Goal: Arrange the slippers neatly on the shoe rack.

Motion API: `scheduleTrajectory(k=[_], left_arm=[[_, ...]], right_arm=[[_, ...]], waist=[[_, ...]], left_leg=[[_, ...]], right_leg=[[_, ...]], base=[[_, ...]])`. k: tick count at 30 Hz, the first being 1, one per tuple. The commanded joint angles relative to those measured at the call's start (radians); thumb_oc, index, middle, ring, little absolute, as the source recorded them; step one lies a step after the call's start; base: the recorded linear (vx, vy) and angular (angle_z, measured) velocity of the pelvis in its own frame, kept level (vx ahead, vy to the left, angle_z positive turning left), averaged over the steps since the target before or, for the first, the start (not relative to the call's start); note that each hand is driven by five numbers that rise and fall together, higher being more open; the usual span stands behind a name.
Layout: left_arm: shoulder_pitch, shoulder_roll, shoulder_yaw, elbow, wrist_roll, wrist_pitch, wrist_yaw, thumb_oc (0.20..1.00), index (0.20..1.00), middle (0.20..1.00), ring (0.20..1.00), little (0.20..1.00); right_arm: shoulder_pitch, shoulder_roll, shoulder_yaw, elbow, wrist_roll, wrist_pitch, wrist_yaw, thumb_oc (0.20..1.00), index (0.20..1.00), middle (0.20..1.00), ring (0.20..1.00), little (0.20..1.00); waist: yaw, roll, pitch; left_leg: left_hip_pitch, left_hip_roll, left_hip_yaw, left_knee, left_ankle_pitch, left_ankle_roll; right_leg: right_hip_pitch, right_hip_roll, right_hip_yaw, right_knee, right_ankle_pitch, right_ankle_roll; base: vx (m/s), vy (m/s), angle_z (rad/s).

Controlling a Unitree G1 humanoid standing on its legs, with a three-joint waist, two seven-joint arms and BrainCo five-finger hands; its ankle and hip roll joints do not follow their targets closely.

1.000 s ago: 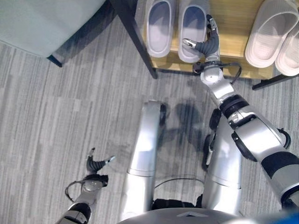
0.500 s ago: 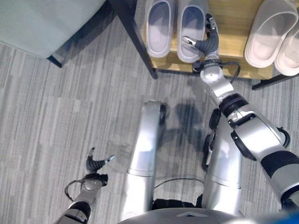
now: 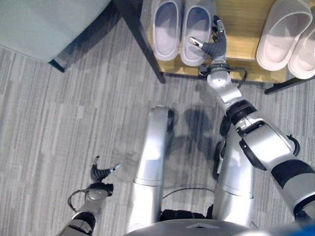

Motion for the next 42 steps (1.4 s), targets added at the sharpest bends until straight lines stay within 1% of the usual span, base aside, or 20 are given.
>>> scheduleTrajectory(k=[1, 9, 19, 20, 22, 23, 24, 25, 26, 27, 28, 29, 31, 32, 34, 36, 39, 40, 41, 42], left_arm=[[0.007, 0.041, -0.079, 0.031, 0.008, 0.01, 0.032, 1.0, 1.0, 1.0, 1.0, 1.0], [0.0, 0.034, -0.075, 0.034, 0.018, 0.015, 0.041, 1.0, 1.0, 1.0, 1.0, 1.0], [-0.009, -0.006, -0.029, 0.026, 0.048, 0.015, 0.08, 1.0, 1.0, 1.0, 1.0, 1.0], [-0.011, -0.033, 0.036, 0.044, -0.02, 0.015, 0.053, 1.0, 1.0, 1.0, 1.0, 1.0], [-0.096, -0.015, 0.07, -0.006, -0.002, -0.007, 0.07, 1.0, 1.0, 1.0, 1.0, 1.0], [-0.181, 0.0, 0.083, -0.055, 0.017, -0.021, 0.08, 1.0, 1.0, 1.0, 1.0, 1.0], [-0.214, 0.012, 0.09, -0.102, 0.017, -0.025, 0.077, 1.0, 1.0, 1.0, 1.0, 1.0], [-0.267, 0.049, 0.088, -0.182, 0.053, -0.034, 0.053, 1.0, 1.0, 1.0, 1.0, 1.0], [-0.271, 0.054, 0.067, -0.218, 0.082, -0.039, 0.052, 1.0, 1.0, 1.0, 1.0, 1.0], [-0.126, 0.107, -0.003, -0.523, 0.23, -0.079, 0.056, 1.0, 1.0, 1.0, 1.0, 1.0], [-0.067, 0.118, -0.032, -0.639, 0.297, -0.048, 0.026, 1.0, 1.0, 1.0, 1.0, 1.0], [-0.062, 0.119, -0.032, -0.643, 0.298, -0.046, 0.026, 1.0, 1.0, 1.0, 1.0, 1.0], [0.037, 0.081, -0.1, -0.631, 0.304, -0.075, -0.055, 1.0, 1.0, 1.0, 1.0, 1.0], [0.034, 0.072, -0.112, -0.608, 0.298, -0.071, -0.077, 1.0, 1.0, 1.0, 1.0, 1.0], [0.02, 0.044, -0.13, -0.529, 0.289, -0.059, -0.129, 1.0, 1.0, 1.0, 1.0, 1.0], [0.036, 0.033, -0.135, -0.502, 0.289, -0.055, -0.157, 1.0, 1.0, 1.0, 1.0, 1.0], [0.065, 0.027, -0.123, -0.501, 0.267, -0.052, -0.201, 1.0, 1.0, 1.0, 1.0, 1.0], [0.196, 0.022, -0.11, -0.622, 0.185, -0.041, -0.269, 1.0, 1.0, 1.0, 1.0, 1.0], [0.24, -0.016, -0.158, -0.6, 0.192, -0.086, -0.287, 1.0, 1.0, 1.0, 1.0, 1.0], [0.19, -0.004, -0.139, -0.546, 0.207, -0.047, -0.3, 1.0, 1.0, 1.0, 1.0, 1.0]], right_arm=[[0.002, 0.072, 0.002, -0.089, -0.024, -0.028, -0.015, 1.0, 1.0, 1.0, 1.0, 1.0], [0.028, 0.068, 0.0, -0.127, -0.035, -0.025, -0.018, 1.0, 1.0, 1.0, 1.0, 1.0], [0.181, -0.046, -0.13, -0.324, -0.228, -0.015, -0.153, 1.0, 1.0, 1.0, 1.0, 1.0], [0.232, -0.086, -0.133, -0.4, -0.3, -0.015, -0.149, 1.0, 1.0, 1.0, 1.0, 1.0], [0.288, -0.133, -0.173, -0.472, -0.325, -0.024, -0.145, 1.0, 1.0, 1.0, 1.0, 1.0], [0.336, -0.134, -0.195, -0.515, -0.308, -0.044, -0.117, 1.0, 1.0, 1.0, 1.0, 1.0], [0.389, -0.133, -0.199, -0.542, -0.309, -0.057, -0.094, 1.0, 1.0, 1.0, 1.0, 1.0], [0.533, -0.131, -0.16, -0.611, -0.333, -0.074, 0.007, 1.0, 1.0, 1.0, 1.0, 1.0], [0.574, -0.128, -0.145, -0.609, -0.315, -0.087, 0.041, 1.0, 1.0, 1.0, 1.0, 1.0], [0.661, -0.148, -0.127, -0.601, -0.322, -0.102, 0.092, 1.0, 1.0, 1.0, 1.0, 1.0], [0.758, -0.134, -0.085, -0.634, -0.328, -0.114, 0.157, 1.0, 1.0, 1.0, 1.0, 1.0], [0.763, -0.134, -0.085, -0.636, -0.328, -0.113, 0.158, 1.0, 1.0, 1.0, 1.0, 1.0], [0.898, -0.151, -0.042, -0.564, -0.376, -0.104, 0.232, 1.0, 1.0, 1.0, 1.0, 1.0], [0.934, -0.149, -0.045, -0.535, -0.376, -0.094, 0.254, 1.0, 1.0, 1.0, 1.0, 1.0], [1.059, -0.138, -0.092, -0.421, -0.362, -0.066, 0.29, 1.0, 1.0, 1.0, 1.0, 1.0], [1.135, -0.142, -0.113, -0.364, -0.389, -0.053, 0.298, 1.0, 1.0, 1.0, 1.0, 1.0], [1.195, -0.149, -0.139, -0.265, -0.458, -0.037, 0.293, 1.0, 1.0, 1.0, 1.0, 1.0], [1.206, -0.136, -0.161, -0.202, -0.462, -0.029, 0.288, 1.0, 1.0, 1.0, 1.0, 1.0], [1.203, -0.11, -0.158, -0.104, -0.46, -0.021, 0.291, 1.0, 1.0, 1.0, 1.0, 1.0], [1.273, -0.122, -0.184, -0.174, -0.463, -0.031, 0.33, 1.0, 1.0, 1.0, 1.0, 1.0]], waist=[[0.055, -0.022, -0.013], [0.043, -0.027, -0.013], [0.007, -0.038, -0.013], [0.0, -0.035, -0.013], [-0.017, -0.038, -0.013], [-0.027, -0.043, -0.014], [-0.031, -0.045, -0.043], [-0.043, -0.051, -0.155], [-0.047, -0.054, -0.161], [-0.029, -0.045, -0.171], [-0.043, -0.059, -0.186], [-0.044, -0.058, -0.183], [-0.051, -0.074, -0.195], [-0.058, -0.08, -0.204], [-0.084, -0.089, -0.254], [-0.094, -0.09, -0.281], [-0.105, -0.092, -0.313], [-0.085, -0.086, -0.317], [-0.081, -0.09, -0.316], [-0.098, -0.102, -0.351]], left_leg=[[-0.051, 0.002, -0.023, 0.046, -0.032, 0.006], [-0.051, 0.006, -0.017, 0.05, -0.03, 0.002], [-0.051, -0.002, -0.018, 0.042, -0.001, 0.0], [-0.051, -0.007, -0.018, 0.009, 0.018, 0.003], [-0.051, -0.004, -0.007, -0.161, 0.093, 0.01], [-0.051, -0.002, -0.014, -0.289, 0.166, 0.013], [-0.051, 0.001, -0.035, -0.363, 0.221, 0.01], [-0.018, 0.028, -0.078, -0.533, 0.296, 0.019], [0.023, 0.046, -0.078, -0.587, 0.314, 0.022], [0.138, 0.075, -0.067, -0.745, 0.368, 0.032], [0.241, 0.087, -0.064, -0.89, 0.42, 0.026], [0.253, 0.088, -0.065, -0.9, 0.425, 0.026], [0.509, 0.113, -0.05, -1.206, 0.534, 0.014], [0.583, 0.119, -0.051, -1.287, 0.553, 0.016], [0.79, 0.134, -0.029, -1.545, 0.655, 0.005], [0.932, 0.14, -0.007, -1.691, 0.696, -0.005], [1.073, 0.142, 0.003, -1.832, 0.728, -0.007], [1.113, 0.142, 0.0, -1.883, 0.744, -0.002], [1.148, 0.145, 0.002, -1.913, 0.748, -0.005], [1.21, 0.153, 0.012, -1.97, 0.758, -0.01]], right_leg=[[0.068, -0.057, 0.13, 0.134, 0.178, -0.078], [0.065, -0.056, 0.136, 0.14, 0.179, -0.078], [0.065, -0.048, 0.132, 0.129, 0.183, -0.077], [0.071, -0.051, 0.122, 0.094, 0.189, -0.074], [0.092, -0.083, 0.08, -0.065, 0.199, -0.079], [0.107, -0.094, 0.035, -0.172, 0.214, -0.071], [0.116, -0.094, -0.001, -0.248, 0.225, -0.076], [0.136, -0.111, -0.081, -0.426, 0.253, -0.06], [0.166, -0.122, -0.11, -0.495, 0.266, -0.061], [0.271, -0.139, -0.164, -0.669, 0.307, -0.053], [0.367, -0.135, -0.2, -0.825, 0.337, -0.04], [0.38, -0.135, -0.203, -0.835, 0.341, -0.041], [0.623, -0.129, -0.278, -1.181, 0.437, -0.015], [0.689, -0.124, -0.294, -1.253, 0.46, -0.006], [0.879, -0.118, -0.346, -1.477, 0.565, 0.016], [1.021, -0.106, -0.375, -1.628, 0.612, 0.035], [1.148, -0.089, -0.391, -1.755, 0.661, 0.047], [1.192, -0.082, -0.403, -1.802, 0.681, 0.051], [1.226, -0.079, -0.407, -1.833, 0.688, 0.049], [1.274, -0.071, -0.407, -1.891, 0.707, 0.061]], base=[[0.0, 0.0, 0.0], [0.0, 0.0, 0.0], [-0.01, -0.005, 0.0], [-0.03, 0.002, -0.02], [-0.17, 0.039, -0.04], [-0.25, 0.048, 0.05], [-0.22, 0.108, 0.1], [-0.11, 0.078, -0.08], [-0.15, 0.084, -0.27], [-0.16, -0.028, -0.55], [-0.14, -0.04, -0.53], [-0.1, -0.061, 0.0], [-0.05, -0.031, 0.59], [0.1, -0.01, 0.15], [0.16, 0.008, -0.03], [0.2, -0.017, -0.05], [0.19, -0.031, -0.67], [0.1, -0.075, -0.8], [0.14, -0.092, -0.5], [0.21, -0.11, 0.27]])
